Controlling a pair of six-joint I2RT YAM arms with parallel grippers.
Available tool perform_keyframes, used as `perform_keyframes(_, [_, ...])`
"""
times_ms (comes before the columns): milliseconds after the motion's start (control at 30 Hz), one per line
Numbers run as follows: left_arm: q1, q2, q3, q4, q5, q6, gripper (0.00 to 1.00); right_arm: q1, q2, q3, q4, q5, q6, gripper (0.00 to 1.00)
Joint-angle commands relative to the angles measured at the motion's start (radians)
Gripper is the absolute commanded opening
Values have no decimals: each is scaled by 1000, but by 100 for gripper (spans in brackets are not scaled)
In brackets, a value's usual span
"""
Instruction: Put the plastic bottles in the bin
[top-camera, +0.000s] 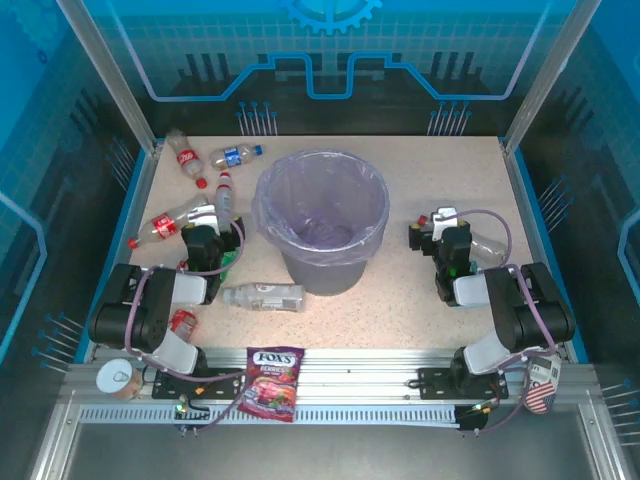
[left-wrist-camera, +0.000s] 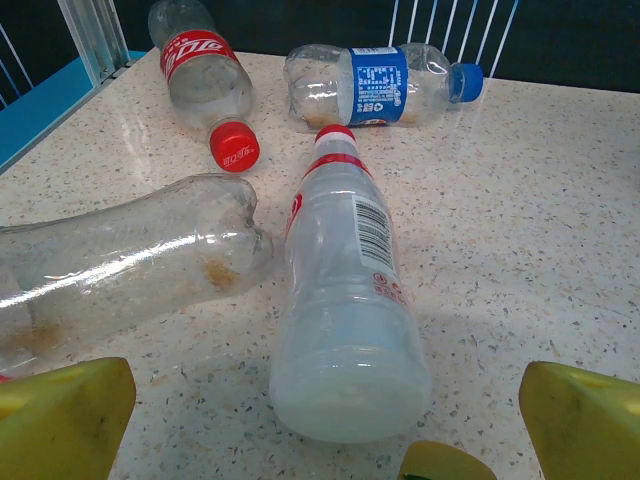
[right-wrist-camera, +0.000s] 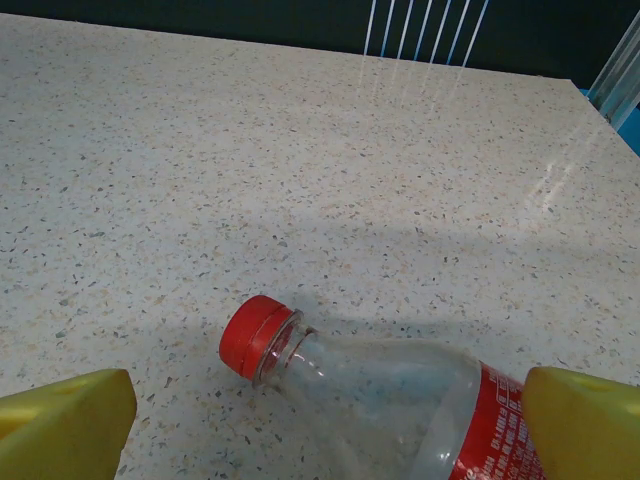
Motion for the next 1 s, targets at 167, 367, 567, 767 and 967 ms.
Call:
perform_keyframes(167, [10, -3, -9, 26, -5, -1, 99, -7, 1, 14, 36, 5, 10, 100])
perform_keyframes(367, [10, -4, -8, 25, -4, 0, 99, -6, 1, 14, 37, 5, 10, 100])
perform_keyframes(567, [10, -4, -8, 24, -4, 0, 99, -7, 1, 14, 35, 5, 10, 100])
perform_keyframes(767, [10, -1, -4, 18, -4, -1, 99, -32, -6, 20, 11, -48, 26, 100])
perform_keyframes(967, [20, -32, -9, -3, 15, -11, 99, -35, -66, 59, -107, -61, 25, 100])
